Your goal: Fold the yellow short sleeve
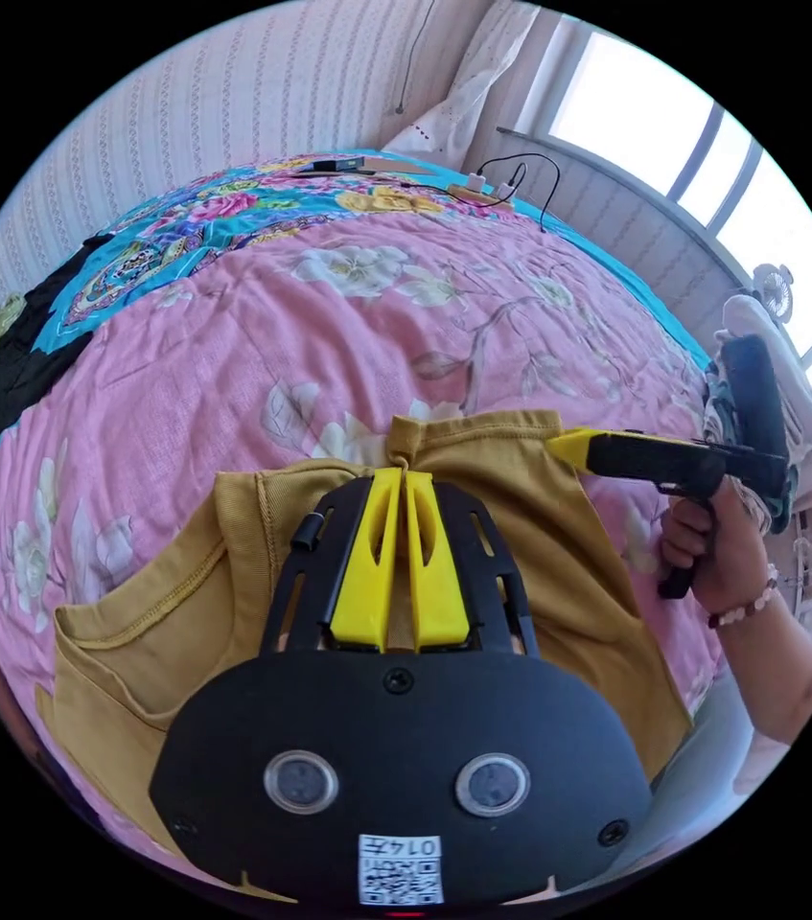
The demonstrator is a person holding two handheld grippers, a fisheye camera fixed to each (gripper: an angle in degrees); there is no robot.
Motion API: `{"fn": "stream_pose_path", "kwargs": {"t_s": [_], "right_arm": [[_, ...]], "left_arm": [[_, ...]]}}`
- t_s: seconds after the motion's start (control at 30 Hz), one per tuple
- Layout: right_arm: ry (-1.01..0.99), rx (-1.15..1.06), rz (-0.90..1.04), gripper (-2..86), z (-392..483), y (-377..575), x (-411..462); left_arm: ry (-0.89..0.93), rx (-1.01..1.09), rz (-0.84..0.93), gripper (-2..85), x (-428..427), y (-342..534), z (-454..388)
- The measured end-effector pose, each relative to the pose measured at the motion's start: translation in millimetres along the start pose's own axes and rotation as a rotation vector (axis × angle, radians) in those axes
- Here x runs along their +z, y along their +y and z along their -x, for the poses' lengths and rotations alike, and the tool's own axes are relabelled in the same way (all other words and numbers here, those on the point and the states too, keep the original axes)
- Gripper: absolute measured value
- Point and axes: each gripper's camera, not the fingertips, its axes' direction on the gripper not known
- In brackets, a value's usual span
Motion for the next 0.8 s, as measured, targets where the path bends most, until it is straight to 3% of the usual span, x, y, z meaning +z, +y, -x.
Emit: {"fn": "stream_pose_path", "kwargs": {"t_s": [0.23,0.3,0.4,0.6,0.8], "right_arm": [[0.007,-0.122,-0.260,0.9,-1,81,-91],[0.022,-0.071,-0.338,0.7,-15,116,-122],[0.042,0.060,-0.430,0.6,-39,147,-143],[-0.008,0.202,-0.361,0.8,-79,160,-139],[-0.059,0.224,-0.334,1.4,-93,160,-157]], "left_arm": [[0.037,0.292,-0.172,-1.0,-35,-49,-78],[0.110,0.385,-0.171,-1.0,-30,-72,-121],[0.080,0.488,-0.134,-1.0,-8,-93,-173],[0.012,0.498,0.071,-0.4,45,-114,-223],[0.018,0.450,0.072,5.6,34,-135,-218]]}}
